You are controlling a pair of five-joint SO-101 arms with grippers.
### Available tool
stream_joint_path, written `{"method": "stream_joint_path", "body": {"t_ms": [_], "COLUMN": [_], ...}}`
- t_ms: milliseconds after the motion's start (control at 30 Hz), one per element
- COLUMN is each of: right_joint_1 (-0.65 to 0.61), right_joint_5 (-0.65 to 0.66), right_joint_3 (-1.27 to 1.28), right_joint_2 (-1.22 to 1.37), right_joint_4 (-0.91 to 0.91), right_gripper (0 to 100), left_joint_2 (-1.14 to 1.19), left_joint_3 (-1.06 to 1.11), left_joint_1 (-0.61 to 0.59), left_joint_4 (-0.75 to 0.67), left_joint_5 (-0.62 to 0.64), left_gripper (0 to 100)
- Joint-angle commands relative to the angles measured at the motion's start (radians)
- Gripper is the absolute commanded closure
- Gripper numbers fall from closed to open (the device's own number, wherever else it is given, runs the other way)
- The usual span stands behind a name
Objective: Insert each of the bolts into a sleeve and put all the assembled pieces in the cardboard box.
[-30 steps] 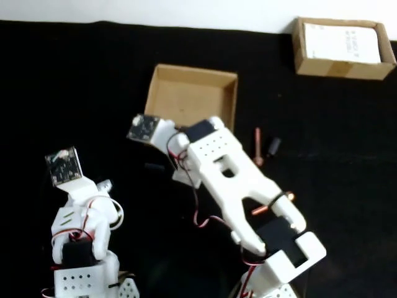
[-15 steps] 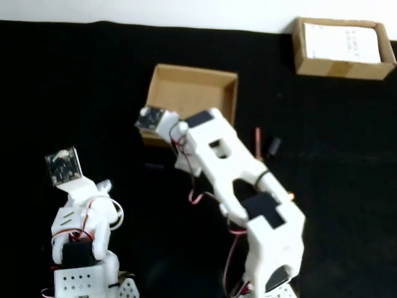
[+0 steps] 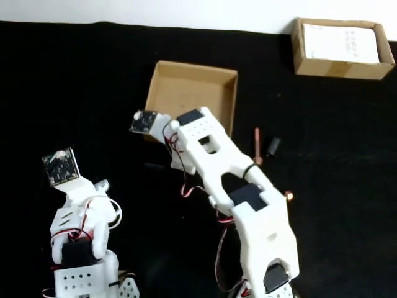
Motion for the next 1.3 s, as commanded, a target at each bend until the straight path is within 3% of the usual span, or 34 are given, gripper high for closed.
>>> {"method": "stream_joint_path", "body": {"t_ms": [0, 233, 467, 733, 967, 1267], "right_joint_1": [0.025, 0.019, -0.004, -0.012, -0.016, -0.005], "right_joint_5": [0.008, 0.0, -0.143, -0.143, -0.144, -0.141], "right_joint_3": [-0.059, -0.099, -0.312, -0.409, -0.265, -0.077], "right_joint_2": [0.015, -0.053, -0.165, -0.189, -0.189, -0.188], "right_joint_4": [-0.007, 0.156, 0.375, 0.509, 0.407, 0.119], "right_gripper": [96.9, 99.1, 99.1, 99.0, 84.0, 83.2], "left_joint_2": [-0.01, -0.01, -0.01, -0.01, -0.01, -0.01], "left_joint_3": [0.016, 0.016, 0.016, 0.016, 0.016, 0.016], "left_joint_1": [-0.01, -0.01, -0.008, -0.008, -0.008, -0.008], "left_joint_4": [-0.017, -0.017, -0.017, -0.015, -0.015, -0.015], "left_joint_5": [0.005, 0.005, 0.005, 0.005, 0.005, 0.005], "left_gripper": [99, 99, 99, 99, 99, 99]}}
